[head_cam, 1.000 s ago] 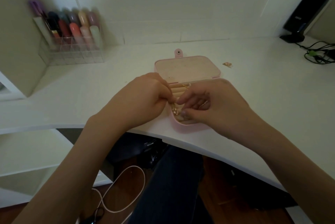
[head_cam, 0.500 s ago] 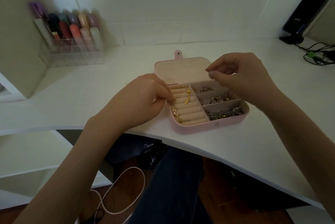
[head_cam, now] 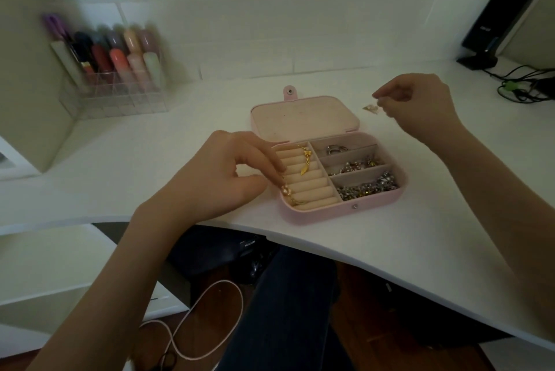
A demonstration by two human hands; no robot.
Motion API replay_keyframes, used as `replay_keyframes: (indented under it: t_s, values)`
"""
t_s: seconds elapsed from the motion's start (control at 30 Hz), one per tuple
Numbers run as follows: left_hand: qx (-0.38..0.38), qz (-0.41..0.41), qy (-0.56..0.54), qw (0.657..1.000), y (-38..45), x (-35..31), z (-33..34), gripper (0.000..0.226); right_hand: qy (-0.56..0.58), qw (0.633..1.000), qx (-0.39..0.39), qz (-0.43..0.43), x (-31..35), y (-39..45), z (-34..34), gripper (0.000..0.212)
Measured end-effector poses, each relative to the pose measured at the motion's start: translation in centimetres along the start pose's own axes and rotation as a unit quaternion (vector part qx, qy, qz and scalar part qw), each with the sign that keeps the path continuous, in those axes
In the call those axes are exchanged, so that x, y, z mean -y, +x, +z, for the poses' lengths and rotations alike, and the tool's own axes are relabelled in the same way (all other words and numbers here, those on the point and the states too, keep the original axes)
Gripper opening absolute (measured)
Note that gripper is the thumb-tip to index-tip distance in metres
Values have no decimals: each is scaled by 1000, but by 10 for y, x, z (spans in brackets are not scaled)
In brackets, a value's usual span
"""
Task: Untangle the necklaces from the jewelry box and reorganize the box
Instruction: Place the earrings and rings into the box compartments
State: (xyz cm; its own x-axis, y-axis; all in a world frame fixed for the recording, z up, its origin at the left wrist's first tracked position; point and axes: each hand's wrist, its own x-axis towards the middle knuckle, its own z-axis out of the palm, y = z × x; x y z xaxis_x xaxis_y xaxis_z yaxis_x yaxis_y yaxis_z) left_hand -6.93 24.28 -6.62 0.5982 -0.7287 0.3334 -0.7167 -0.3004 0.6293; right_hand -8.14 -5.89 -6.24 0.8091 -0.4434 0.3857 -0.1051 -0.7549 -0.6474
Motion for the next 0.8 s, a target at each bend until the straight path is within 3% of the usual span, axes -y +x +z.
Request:
replay_keyframes:
  t_s: [0.13,0.3,0.53,0.67,0.8]
  values:
    - [17,-5,-25,1000,-1,3,2,41,-44,999,-24,11,-23,8,11,24]
    - [10,-13,-24,1000,2,3,2,32,-118,992,41,-13,-38,12,27,31]
    - [-46,-19,-38,998,3,1,2,36,-143,987,15,-69,-40,11,38,20]
    - [-62,-20,-42,997,8,-3,6,36,-81,996,12,-33,-38,10,35,15]
    - [-62,-27,-46,997,11,-7,6,32,19,999,40,25,-35,7,29,22]
